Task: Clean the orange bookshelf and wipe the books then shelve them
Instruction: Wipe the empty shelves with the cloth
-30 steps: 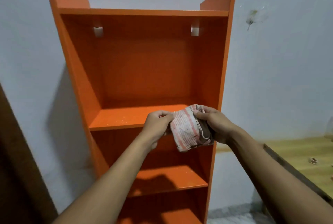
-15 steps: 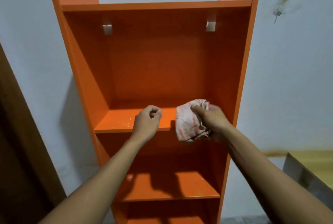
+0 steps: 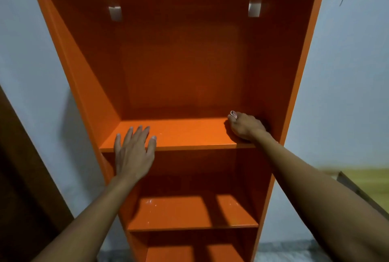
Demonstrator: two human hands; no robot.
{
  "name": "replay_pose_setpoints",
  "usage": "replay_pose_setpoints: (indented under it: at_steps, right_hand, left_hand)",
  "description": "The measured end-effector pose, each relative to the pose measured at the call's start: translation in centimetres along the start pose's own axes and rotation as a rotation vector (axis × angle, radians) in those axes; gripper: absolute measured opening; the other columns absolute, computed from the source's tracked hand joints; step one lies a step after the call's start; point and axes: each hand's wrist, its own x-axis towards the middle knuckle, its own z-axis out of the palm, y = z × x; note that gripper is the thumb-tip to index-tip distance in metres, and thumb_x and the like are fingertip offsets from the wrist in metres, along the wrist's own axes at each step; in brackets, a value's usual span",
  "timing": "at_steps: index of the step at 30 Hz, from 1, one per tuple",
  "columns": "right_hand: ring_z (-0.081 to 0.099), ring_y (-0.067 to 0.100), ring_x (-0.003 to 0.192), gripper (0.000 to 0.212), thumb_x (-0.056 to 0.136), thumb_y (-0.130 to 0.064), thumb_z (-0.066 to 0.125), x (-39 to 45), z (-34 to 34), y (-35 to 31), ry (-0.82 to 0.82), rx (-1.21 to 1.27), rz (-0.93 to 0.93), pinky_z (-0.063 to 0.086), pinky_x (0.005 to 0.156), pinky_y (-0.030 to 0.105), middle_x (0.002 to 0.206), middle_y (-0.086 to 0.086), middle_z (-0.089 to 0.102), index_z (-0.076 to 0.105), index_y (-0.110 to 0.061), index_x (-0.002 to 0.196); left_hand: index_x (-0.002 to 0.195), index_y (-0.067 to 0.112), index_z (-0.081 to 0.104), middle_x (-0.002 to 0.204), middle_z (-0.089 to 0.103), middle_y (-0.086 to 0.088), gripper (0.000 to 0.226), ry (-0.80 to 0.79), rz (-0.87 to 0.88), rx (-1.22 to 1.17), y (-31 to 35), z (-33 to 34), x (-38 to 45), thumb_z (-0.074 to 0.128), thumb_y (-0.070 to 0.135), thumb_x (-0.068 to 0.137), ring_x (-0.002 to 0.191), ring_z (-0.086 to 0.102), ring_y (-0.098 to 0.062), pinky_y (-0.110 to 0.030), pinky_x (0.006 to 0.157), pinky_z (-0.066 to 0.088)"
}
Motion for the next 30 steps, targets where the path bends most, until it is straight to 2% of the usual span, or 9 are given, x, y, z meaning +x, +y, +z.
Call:
replay_pose_setpoints:
  at_steps: [4,8,13,18,20,22,26,28,30]
  right_hand:
    - [0.036,0.041,0.137,0.070,0.093,-0.072,0.013,-0.8,0.9,-1.5,-0.015,-0.142,-0.036,0.027,0.109,0.057,0.152,0.014,0.040,0.039,-0.036,0.148]
    - [0.042,0.038,0.132,0.070,0.090,-0.077,0.019,-3.2,2.9,-4.1,0.016,-0.241,-0.232,0.031,0.109,0.050,0.147,0.013,0.048,0.048,-0.040,0.141]
    - [0.046,0.029,0.119,0.042,0.097,-0.028,0.055,-7.5,5.7,-7.0,0.127,-0.103,-0.641,0.029,0.080,0.038,0.122,0.004,0.060,0.054,-0.036,0.139]
    - [0.056,0.028,0.112,0.044,0.093,-0.005,0.058,-8.7,6.1,-9.3,0.013,0.195,-0.906,0.043,0.090,0.043,0.117,0.008,0.066,0.060,-0.021,0.134]
    - [0.062,0.026,0.109,0.039,0.090,0.000,0.058,-8.2,4.5,-9.5,0.073,0.335,-0.932,0.045,0.093,0.032,0.119,0.009,0.070,0.066,-0.012,0.126]
    - [0.065,0.021,0.108,0.041,0.084,0.003,0.055,-6.0,2.5,-8.5,0.166,0.364,-0.829,0.045,0.094,0.024,0.119,0.008,0.071,0.070,-0.010,0.120]
    - [0.063,0.029,0.103,0.027,0.098,-0.017,0.051,0.5,-1.5,-3.7,0.334,0.032,-0.306,0.052,0.084,0.043,0.113,0.009,0.064,0.060,-0.021,0.122]
    - [0.061,0.022,0.077,0.025,0.105,-0.026,0.039,2.8,-1.7,-1.5,0.152,0.010,-0.044,0.049,0.061,0.033,0.093,0.009,0.060,0.057,-0.011,0.110]
    - [0.059,0.018,0.064,0.034,0.107,-0.027,0.034,4.7,-0.6,-0.7,-0.046,0.052,0.076,0.046,0.053,0.030,0.083,0.010,0.062,0.059,-0.007,0.095]
  left_hand:
    - [0.140,0.024,0.056,0.152,0.048,0.000,0.064,0.047,0.031,0.000,0.0,0.5,0.0,0.023,0.053,0.094,0.148,0.033,-0.025,-0.051,0.118,0.013]
    - [0.142,0.025,0.054,0.155,0.045,0.000,0.060,0.041,0.015,-0.027,0.2,0.5,0.1,0.028,0.049,0.094,0.148,0.030,-0.023,-0.048,0.118,0.010]
    - [0.149,0.025,0.045,0.160,0.035,0.001,0.059,-0.006,0.043,-0.061,-0.3,-0.3,-0.2,0.030,0.050,0.098,0.152,0.021,-0.020,-0.048,0.120,0.007]
    - [0.154,0.027,0.035,0.165,0.024,0.001,0.056,-0.003,-0.048,0.035,-2.0,-1.1,-0.7,0.032,0.050,0.104,0.155,0.008,-0.020,-0.048,0.122,-0.002]
    - [0.155,0.025,0.034,0.165,0.022,-0.001,0.060,-0.004,-0.052,0.060,-3.0,-1.4,-0.8,0.028,0.053,0.103,0.155,0.008,-0.023,-0.048,0.124,0.003]
    - [0.156,0.024,0.032,0.166,0.021,-0.002,0.065,-0.020,-0.026,0.076,-3.6,-1.5,-1.0,0.020,0.058,0.101,0.154,0.009,-0.025,-0.047,0.124,0.005]
    - [0.156,0.024,0.031,0.164,0.024,-0.003,0.078,-0.022,0.024,0.128,-3.5,-1.5,-1.1,0.003,0.064,0.095,0.153,0.014,-0.028,-0.050,0.122,0.010]
    - [0.155,0.024,0.033,0.163,0.028,-0.004,0.079,-0.022,0.017,0.127,-3.2,-1.5,-1.3,0.002,0.064,0.094,0.153,0.017,-0.030,-0.051,0.121,0.013]
    - [0.153,0.023,0.037,0.161,0.033,-0.004,0.076,-0.004,0.026,0.126,-3.1,-1.9,-1.4,0.005,0.063,0.097,0.151,0.021,-0.031,-0.052,0.121,0.016]
